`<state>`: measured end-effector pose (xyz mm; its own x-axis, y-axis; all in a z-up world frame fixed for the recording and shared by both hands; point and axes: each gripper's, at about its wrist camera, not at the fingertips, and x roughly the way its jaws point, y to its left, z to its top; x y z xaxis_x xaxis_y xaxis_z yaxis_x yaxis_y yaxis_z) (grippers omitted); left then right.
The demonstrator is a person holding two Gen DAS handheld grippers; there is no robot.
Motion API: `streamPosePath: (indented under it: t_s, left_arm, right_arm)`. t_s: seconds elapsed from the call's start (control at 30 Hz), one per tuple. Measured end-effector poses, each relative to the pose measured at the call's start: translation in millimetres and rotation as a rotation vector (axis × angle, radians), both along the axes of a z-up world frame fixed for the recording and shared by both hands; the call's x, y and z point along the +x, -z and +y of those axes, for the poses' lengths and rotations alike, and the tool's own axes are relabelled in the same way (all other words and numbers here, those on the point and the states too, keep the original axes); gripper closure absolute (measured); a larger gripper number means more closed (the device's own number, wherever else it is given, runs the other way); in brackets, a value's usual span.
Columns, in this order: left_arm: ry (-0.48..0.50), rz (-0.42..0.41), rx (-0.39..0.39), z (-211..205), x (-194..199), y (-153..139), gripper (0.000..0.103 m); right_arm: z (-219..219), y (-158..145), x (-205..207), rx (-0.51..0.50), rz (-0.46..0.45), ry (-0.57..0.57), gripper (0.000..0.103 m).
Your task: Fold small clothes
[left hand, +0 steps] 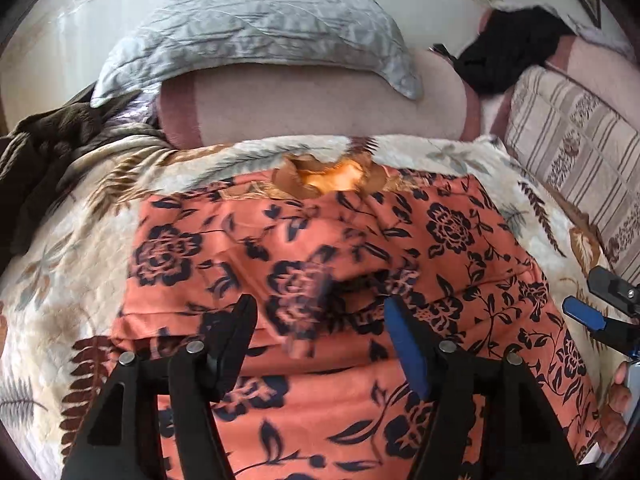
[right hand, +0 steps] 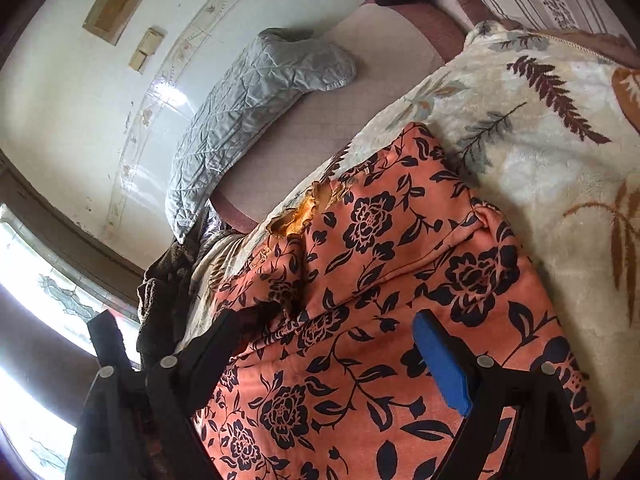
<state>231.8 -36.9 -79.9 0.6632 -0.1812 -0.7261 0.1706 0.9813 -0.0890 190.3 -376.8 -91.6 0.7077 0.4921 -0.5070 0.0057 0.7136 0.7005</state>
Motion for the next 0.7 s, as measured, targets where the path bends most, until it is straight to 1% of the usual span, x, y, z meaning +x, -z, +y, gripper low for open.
streamPosePath:
  t_s: [0.03, 0.07, 0.1, 0.13, 0.17, 0.2, 0.23, 0.3, 0.33, 0.4, 0.43, 0.47, 0.5, 0.53, 0.57, 0.6, 0.63, 0.67, 0.7]
  left_arm:
    - [-0.036, -0.035, -0.025, 18.5, -9.6, -7.2, 0.030]
    - [-0.090, -0.070, -0.049, 35.9, -20.6, -12.9, 0.027]
    - [-0.158, -0.098, -0.077, 55.4, -25.9, -15.2, 0.021]
    - [-0.219, -0.114, -0.110, 72.9, -26.3, -14.4, 0.020]
    - [-0.278, -0.114, -0.149, 90.4, -23.7, -10.8, 0.020]
    - [-0.329, -0.091, -0.184, 105.5, -17.9, -5.5, 0.020]
    - [-0.366, -0.059, -0.216, 117.6, -10.7, 3.0, 0.021]
    - [-0.392, -0.016, -0.264, 132.6, 4.5, 19.5, 0.021]
    - [-0.400, 0.009, -0.272, 135.2, 12.4, 29.0, 0.021]
    - [-0.426, 0.031, -0.282, 140.2, 18.1, 43.4, 0.021]
    - [-0.433, 0.057, -0.287, 142.1, 22.2, 50.0, 0.021]
    - [-0.433, 0.079, -0.291, 142.8, 26.1, 54.8, 0.021]
    - [-0.429, 0.086, -0.291, 142.8, 28.9, 58.0, 0.021]
    - [-0.429, 0.090, -0.285, 143.0, 29.2, 60.3, 0.021]
    - [-0.434, 0.102, -0.279, 143.7, 30.2, 63.7, 0.021]
    - [-0.438, 0.121, -0.274, 144.1, 31.7, 67.6, 0.021]
    - [-0.432, 0.124, -0.264, 143.6, 32.6, 69.8, 0.021]
    - [-0.421, 0.115, -0.249, 141.8, 32.0, 69.4, 0.021]
    - [-0.413, 0.118, -0.235, 140.1, 30.8, 68.7, 0.021]
  right_arm:
    - [5.1, -4.4, 0.0, -0.038, -0.007, -0.008, 0.013]
    - [11.9, -10.5, -1.1, -0.103, -0.021, -0.013, 0.013]
    - [24.0, -19.1, -3.6, -0.196, -0.044, -0.022, 0.013]
    - [39.5, -26.8, -3.1, -0.286, -0.065, -0.046, 0.013]
    - [58.1, -34.0, -1.0, -0.381, -0.082, -0.085, 0.013]
    - [80.6, -41.5, 1.4, -0.490, -0.110, -0.132, 0.013]
    - [105.8, -48.4, 4.8, -0.611, -0.144, -0.184, 0.013]
    - [165.3, -54.9, 14.3, -0.876, -0.226, -0.326, 0.013]
    - [193.5, -50.2, 20.0, -1.021, -0.260, -0.404, 0.015]
    - [239.0, -29.4, 27.9, -1.318, -0.324, -0.517, 0.016]
    - [253.7, -17.8, 30.8, -1.429, -0.349, -0.573, 0.024]
    - [264.4, -7.1, 34.2, -1.524, -0.372, -0.609, 0.036]
    - [273.2, 1.6, 40.4, -1.600, -0.388, -0.619, 0.041]
    - [280.4, 8.9, 47.1, -1.639, -0.394, -0.629, 0.047]
    - [287.5, 18.0, 55.0, -1.674, -0.390, -0.653, 0.048]
    - [294.7, 30.6, 61.2, -1.734, -0.391, -0.674, 0.051]
    - [300.7, 42.5, 65.1, -1.803, -0.415, -0.681, 0.063]
    - [304.9, 48.9, 67.0, -1.837, -0.429, -0.688, 0.074]
    - [306.4, 47.3, 68.8, -1.836, -0.432, -0.673, 0.081]
